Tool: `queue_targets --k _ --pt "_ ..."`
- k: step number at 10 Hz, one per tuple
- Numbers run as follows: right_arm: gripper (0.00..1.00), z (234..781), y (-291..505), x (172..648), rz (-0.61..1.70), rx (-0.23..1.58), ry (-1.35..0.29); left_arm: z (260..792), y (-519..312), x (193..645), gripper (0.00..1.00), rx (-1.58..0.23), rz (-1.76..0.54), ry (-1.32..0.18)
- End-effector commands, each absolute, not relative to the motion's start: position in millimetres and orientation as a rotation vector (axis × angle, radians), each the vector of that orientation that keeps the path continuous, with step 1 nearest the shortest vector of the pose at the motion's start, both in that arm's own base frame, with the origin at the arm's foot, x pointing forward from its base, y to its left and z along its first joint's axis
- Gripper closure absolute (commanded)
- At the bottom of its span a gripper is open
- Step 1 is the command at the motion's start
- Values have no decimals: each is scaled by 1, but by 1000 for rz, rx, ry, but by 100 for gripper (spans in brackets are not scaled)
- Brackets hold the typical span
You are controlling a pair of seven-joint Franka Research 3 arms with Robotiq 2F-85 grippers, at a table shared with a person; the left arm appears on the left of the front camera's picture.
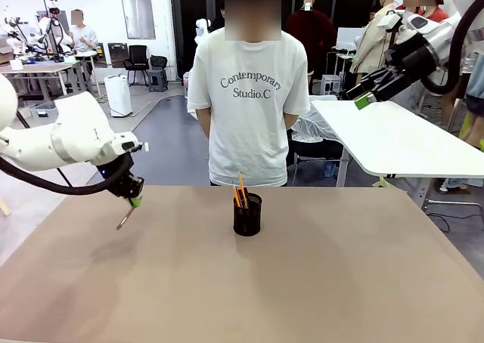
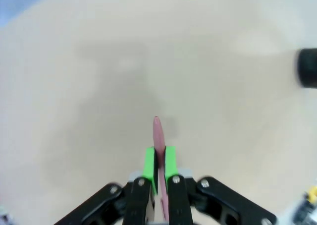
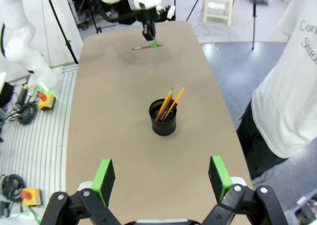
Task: Place the pens into the pen holder.
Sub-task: Pick up a writing instrument from the table and place it into the Pen holder.
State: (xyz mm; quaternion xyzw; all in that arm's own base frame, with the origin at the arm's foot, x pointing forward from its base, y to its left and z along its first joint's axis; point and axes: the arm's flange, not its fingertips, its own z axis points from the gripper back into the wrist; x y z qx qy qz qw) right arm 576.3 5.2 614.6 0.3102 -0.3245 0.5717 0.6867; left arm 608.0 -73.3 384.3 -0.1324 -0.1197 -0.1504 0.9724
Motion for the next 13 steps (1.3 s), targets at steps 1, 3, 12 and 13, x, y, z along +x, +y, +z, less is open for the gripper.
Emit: queue_targets --k 1,3,12,13 --pt "0 617 5 576 1284 695 -726 401 -66 581 100 -455 -420 -274" --pt "0 617 5 576 1284 695 -726 420 -69 570 100 -703 -700 -327" --pt "0 617 5 576 1284 695 -726 452 -63 565 100 -906 -1231 -857" --pt "0 617 5 576 1284 695 -726 452 -63 565 100 -906 -1231 -857"
